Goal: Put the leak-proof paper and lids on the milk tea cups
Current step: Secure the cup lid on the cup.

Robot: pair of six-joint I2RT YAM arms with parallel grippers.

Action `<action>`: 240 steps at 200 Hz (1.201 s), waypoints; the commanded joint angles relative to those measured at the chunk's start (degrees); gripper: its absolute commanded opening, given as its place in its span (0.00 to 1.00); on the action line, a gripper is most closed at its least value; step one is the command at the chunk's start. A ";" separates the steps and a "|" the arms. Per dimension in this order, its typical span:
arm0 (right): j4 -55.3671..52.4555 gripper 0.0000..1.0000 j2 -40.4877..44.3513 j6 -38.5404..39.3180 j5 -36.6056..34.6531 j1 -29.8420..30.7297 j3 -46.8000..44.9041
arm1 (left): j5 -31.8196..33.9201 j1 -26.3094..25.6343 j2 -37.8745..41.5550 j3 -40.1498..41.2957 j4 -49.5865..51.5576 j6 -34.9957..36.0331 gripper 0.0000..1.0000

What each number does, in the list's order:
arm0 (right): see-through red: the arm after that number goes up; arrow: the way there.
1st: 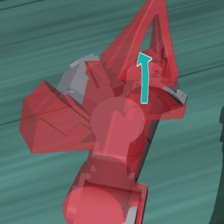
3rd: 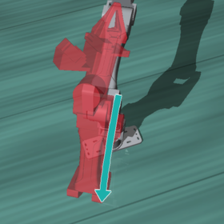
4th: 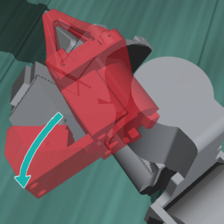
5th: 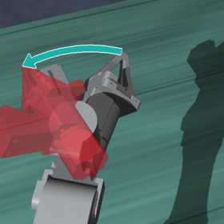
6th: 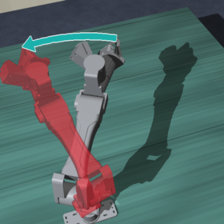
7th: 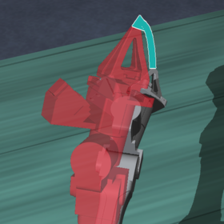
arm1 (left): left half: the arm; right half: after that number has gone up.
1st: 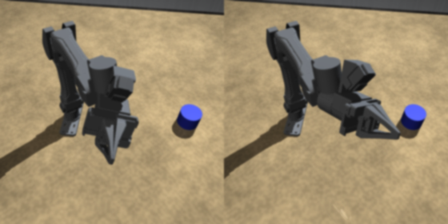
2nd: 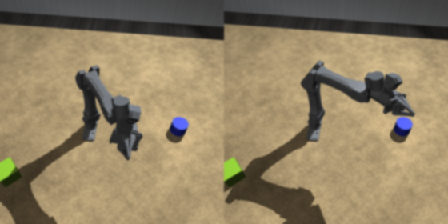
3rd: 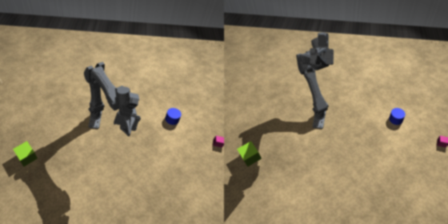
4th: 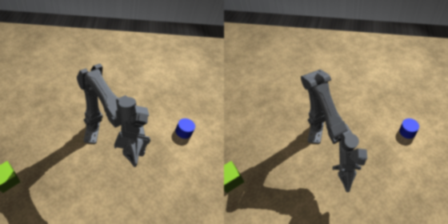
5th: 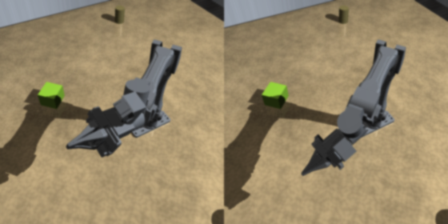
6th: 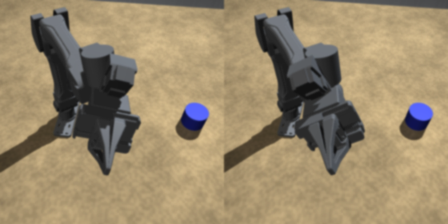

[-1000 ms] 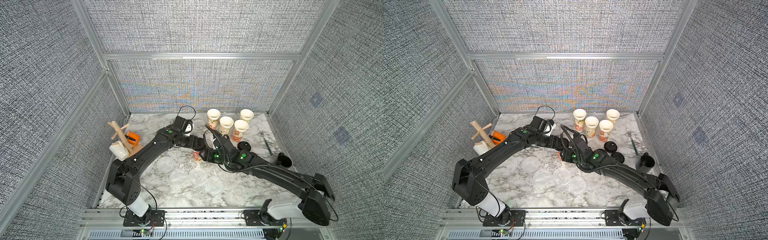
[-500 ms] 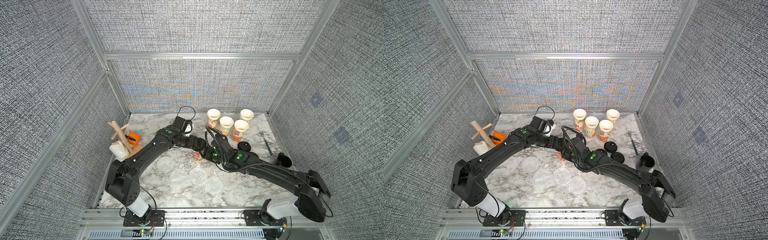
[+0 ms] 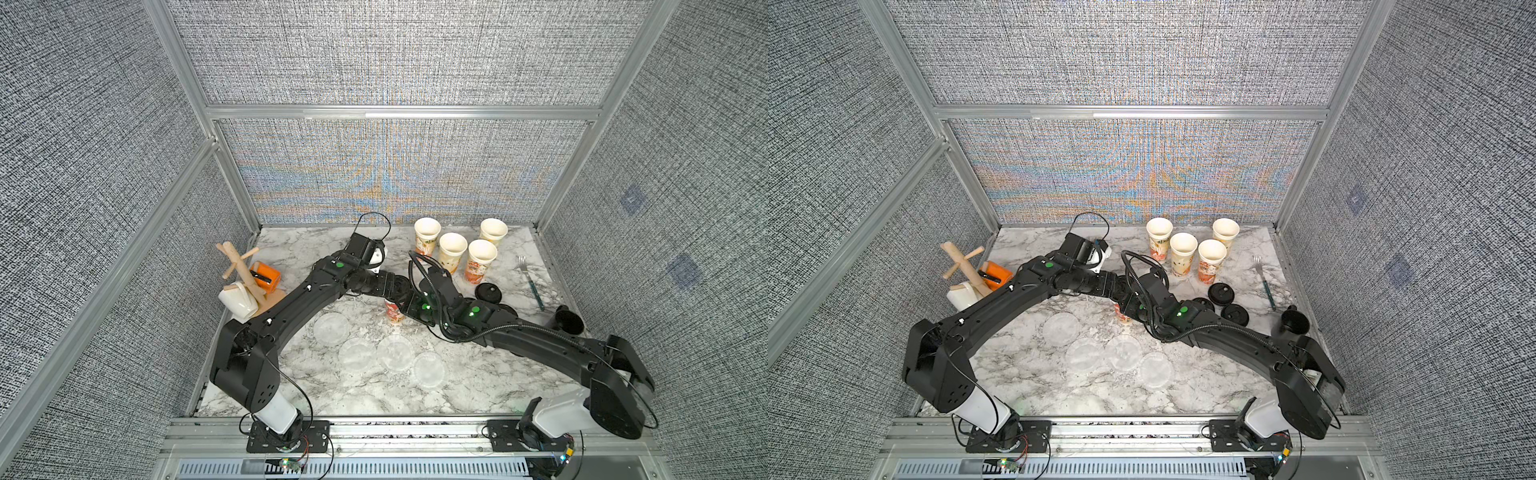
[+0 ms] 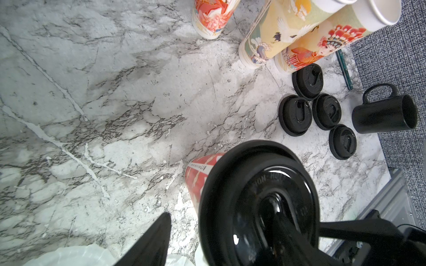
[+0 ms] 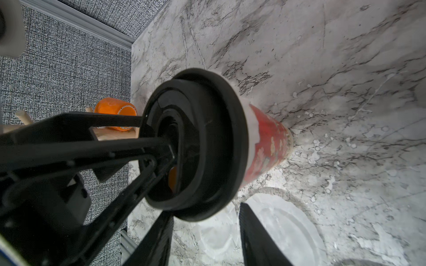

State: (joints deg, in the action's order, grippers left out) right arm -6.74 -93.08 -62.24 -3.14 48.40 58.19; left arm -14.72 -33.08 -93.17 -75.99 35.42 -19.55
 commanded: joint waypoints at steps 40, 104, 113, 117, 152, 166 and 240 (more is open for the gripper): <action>-6.38 0.46 -1.34 -5.15 -3.27 -0.59 -4.94 | 7.16 0.03 -1.18 1.20 15.73 2.29 0.70; -7.33 0.42 2.77 -6.93 -4.78 -2.24 -10.18 | 7.23 0.03 -1.23 1.72 15.32 2.29 0.70; -7.37 0.42 2.98 -6.68 -4.86 -2.58 -10.47 | 7.25 0.01 -1.23 1.72 15.41 2.30 0.70; -7.33 0.42 2.91 -6.59 -4.86 -2.69 -10.47 | 7.25 0.03 -1.28 1.72 15.38 2.27 0.70; -7.21 0.41 2.42 -5.92 -4.77 -3.36 -10.82 | 7.38 0.03 -1.26 1.72 15.49 2.20 0.70; -7.15 0.41 2.23 -5.57 -4.81 -3.86 -11.00 | 7.51 0.03 -1.27 1.89 15.55 2.30 0.70; -6.57 0.42 2.95 1.04 -4.44 -7.70 -8.84 | 7.95 0.02 -1.32 2.26 15.32 2.52 0.70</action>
State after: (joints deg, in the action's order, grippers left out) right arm 3.22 -88.90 -65.78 -0.27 41.60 48.56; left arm -14.68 -33.08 -93.01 -75.02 33.89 -19.59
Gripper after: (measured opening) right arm 0.416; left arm 0.701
